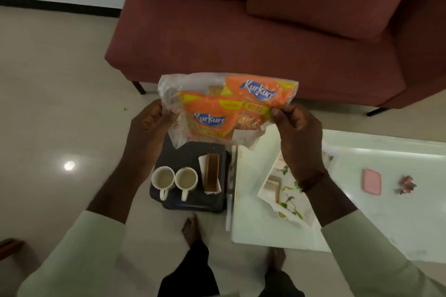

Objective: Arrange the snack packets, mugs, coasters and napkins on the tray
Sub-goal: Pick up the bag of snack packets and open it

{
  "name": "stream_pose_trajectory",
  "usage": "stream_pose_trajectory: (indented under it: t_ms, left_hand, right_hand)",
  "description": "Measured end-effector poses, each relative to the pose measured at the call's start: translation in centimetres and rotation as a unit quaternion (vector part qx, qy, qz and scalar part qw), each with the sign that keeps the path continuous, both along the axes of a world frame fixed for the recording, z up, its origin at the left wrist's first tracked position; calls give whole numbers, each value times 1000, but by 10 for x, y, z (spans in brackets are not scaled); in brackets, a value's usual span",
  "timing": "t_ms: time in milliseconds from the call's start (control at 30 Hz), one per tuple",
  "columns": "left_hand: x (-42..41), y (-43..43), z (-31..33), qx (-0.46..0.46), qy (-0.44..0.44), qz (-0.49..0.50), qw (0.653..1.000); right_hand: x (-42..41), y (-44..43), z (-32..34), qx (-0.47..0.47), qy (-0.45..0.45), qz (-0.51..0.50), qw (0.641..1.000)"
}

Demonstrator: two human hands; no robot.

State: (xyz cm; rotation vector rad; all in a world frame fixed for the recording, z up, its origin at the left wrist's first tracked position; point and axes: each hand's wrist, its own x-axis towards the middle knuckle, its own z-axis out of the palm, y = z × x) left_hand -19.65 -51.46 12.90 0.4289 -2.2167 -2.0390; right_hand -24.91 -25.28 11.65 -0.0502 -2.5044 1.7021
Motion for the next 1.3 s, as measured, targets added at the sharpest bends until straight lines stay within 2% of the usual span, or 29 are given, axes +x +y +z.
stream_pose_trajectory:
  t_ms: [167,367,467,533,633,733,800,833,900,967,1033,1133,1233,1300]
  left_hand:
    - [37,104,50,47,31,7,998]
    - [79,221,73,148,10,12,989]
    - [94,266,77,174,-27,10,984]
    - [104,288,78,178,-38,22,983]
    - [115,303,72,171,-28,-23,985]
    - [119,305,66,139,-22,-64,988]
    - [120,304,66,122,-25,-99,987]
    - [119,304,67,111,-28,-110,987]
    - [115,305,66,83,-34,-114,989]
    - [111,310,66,59,-30,-119,991]
    - [108,313,66,45,-33,-125,991]
    - [101,315,60,-27,-32,-73,996]
    - [105,320,54,-193,-57,67,977]
    - [115,329,58,-206,-52,107,971]
  right_hand:
    - [52,99,43,-23,46,-24,998]
    - [110,207,63,-37,73,-4,997]
    - [132,250,63,-48,33,28,998]
    - [146,274,63,-124,-25,65,990]
    - [158,304,68,-284,-85,129,946]
    - [156,332,80,-400,-159,179,885]
    - [151,347,87,-451,-247,199,834]
    - [148,352,91,-450,-275,211,823]
    - [143,354,98,-373,-293,249,844]
    - [139,342,105,-220,-279,283,891]
    - [137,325,110,-105,-258,289,916]
    - [140,303,107,-41,-202,271,940]
    - [147,285,98,-18,-150,215,965]
    - [152,271,89,45,-114,174,977]
